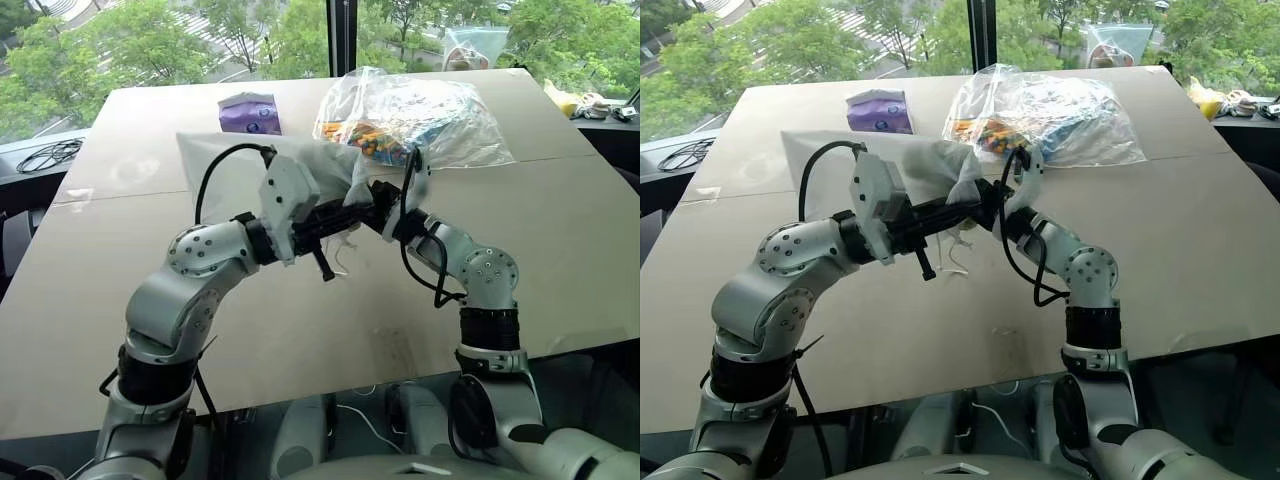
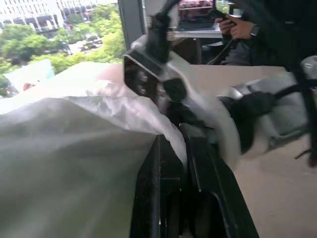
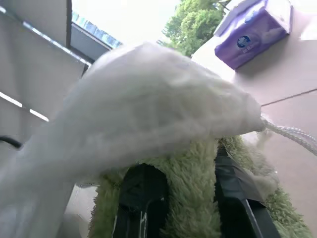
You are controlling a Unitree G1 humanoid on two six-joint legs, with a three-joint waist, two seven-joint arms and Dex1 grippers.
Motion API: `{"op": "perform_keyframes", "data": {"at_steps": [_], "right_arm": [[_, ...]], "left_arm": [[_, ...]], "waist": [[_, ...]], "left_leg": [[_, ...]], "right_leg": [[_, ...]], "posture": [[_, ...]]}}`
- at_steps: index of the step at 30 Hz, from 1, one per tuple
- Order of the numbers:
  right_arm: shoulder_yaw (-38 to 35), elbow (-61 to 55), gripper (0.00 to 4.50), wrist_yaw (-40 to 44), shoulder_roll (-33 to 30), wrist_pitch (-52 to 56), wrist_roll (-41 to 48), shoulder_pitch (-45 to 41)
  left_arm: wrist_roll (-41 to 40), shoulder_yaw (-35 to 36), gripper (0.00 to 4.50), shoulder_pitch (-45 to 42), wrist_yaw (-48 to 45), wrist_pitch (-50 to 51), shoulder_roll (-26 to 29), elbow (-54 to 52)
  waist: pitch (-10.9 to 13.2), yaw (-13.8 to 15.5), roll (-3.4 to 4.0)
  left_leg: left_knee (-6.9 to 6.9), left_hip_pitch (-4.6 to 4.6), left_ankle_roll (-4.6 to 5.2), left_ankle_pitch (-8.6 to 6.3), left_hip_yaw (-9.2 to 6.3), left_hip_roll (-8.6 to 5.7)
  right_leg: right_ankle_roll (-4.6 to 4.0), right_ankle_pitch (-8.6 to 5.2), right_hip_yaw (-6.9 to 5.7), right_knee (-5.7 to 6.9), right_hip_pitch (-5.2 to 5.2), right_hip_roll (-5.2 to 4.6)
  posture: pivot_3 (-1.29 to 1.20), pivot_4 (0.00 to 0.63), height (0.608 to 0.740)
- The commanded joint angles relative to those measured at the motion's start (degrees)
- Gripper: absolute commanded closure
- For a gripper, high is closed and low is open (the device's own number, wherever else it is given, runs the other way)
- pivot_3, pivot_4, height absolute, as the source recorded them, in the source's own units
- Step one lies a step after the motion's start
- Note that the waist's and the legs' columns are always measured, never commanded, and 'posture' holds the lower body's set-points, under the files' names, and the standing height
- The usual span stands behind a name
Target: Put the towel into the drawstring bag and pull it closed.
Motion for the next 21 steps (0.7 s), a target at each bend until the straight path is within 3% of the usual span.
{"op": "perform_keyframes", "data": {"at_steps": [1, 8, 14, 17, 20, 21], "right_arm": [[-2.8, 0.1, 4.35, -8.0, 6.4, -1.9, 6.7, -4.4], [-3.3, 0.6, 4.35, -18.5, 8.0, -9.8, 11.1, -4.5], [-4.5, 1.7, 4.35, -26.8, 8.5, -21.8, 12.5, -6.2], [-3.9, 0.9, 4.35, -30.3, 9.5, -25.4, 14.4, -7.3], [-2.8, 0.6, 4.35, -34.1, 10.7, -29.5, 16.3, -8.3], [-2.3, 0.6, 3.86, -35.1, 11.1, -30.3, 17.0, -8.4]], "left_arm": [[0.4, -0.9, 4.50, -0.1, -1.3, -2.0, 1.3, -1.8], [11.5, -4.6, 4.50, -1.5, -1.4, -13.3, 3.4, 4.7], [30.3, -9.7, 4.50, -2.6, 3.1, -33.6, 5.9, 15.3], [33.8, -9.1, 4.50, -4.4, 7.8, -38.2, 3.2, 19.1], [32.2, -8.3, 4.50, -4.8, 10.2, -38.0, -1.6, 20.1], [31.5, -8.1, 4.50, -4.9, 10.5, -37.4, -3.0, 20.0]], "waist": [[0.0, -0.1, 0.00], [0.0, -0.3, 0.02], [0.0, -0.2, 0.02], [0.0, -0.1, 0.04], [0.0, -0.2, 0.04], [0.0, -0.2, 0.04]], "left_leg": [[-0.01, 0.00, 0.00, 0.00, 0.00, 0.00], [-0.07, 0.02, 0.01, 0.00, -0.02, 0.05], [-0.04, 0.02, 0.02, 0.00, 0.06, 0.04], [-0.13, -0.03, 0.02, 0.00, 0.08, 0.05], [-0.16, -0.04, 0.02, 0.00, 0.08, 0.05], [-0.16, -0.05, 0.02, -0.01, 0.10, 0.05]], "right_leg": [[0.03, -0.02, 0.02, 0.00, 0.00, 0.03], [0.19, -0.12, 0.09, 0.00, -0.02, 0.20], [0.19, -0.12, 0.15, -0.02, -0.02, 0.17], [0.20, -0.11, 0.28, -0.08, -0.05, 0.12], [0.39, 0.00, 0.30, -0.10, -0.06, 0.09], [0.41, 0.02, 0.31, -0.11, -0.05, 0.08]], "posture": [[0.00, 0.150, 0.740], [0.00, 0.150, 0.740], [0.00, 0.150, 0.740], [0.00, 0.150, 0.740], [0.00, 0.150, 0.740], [0.00, 0.150, 0.740]]}}
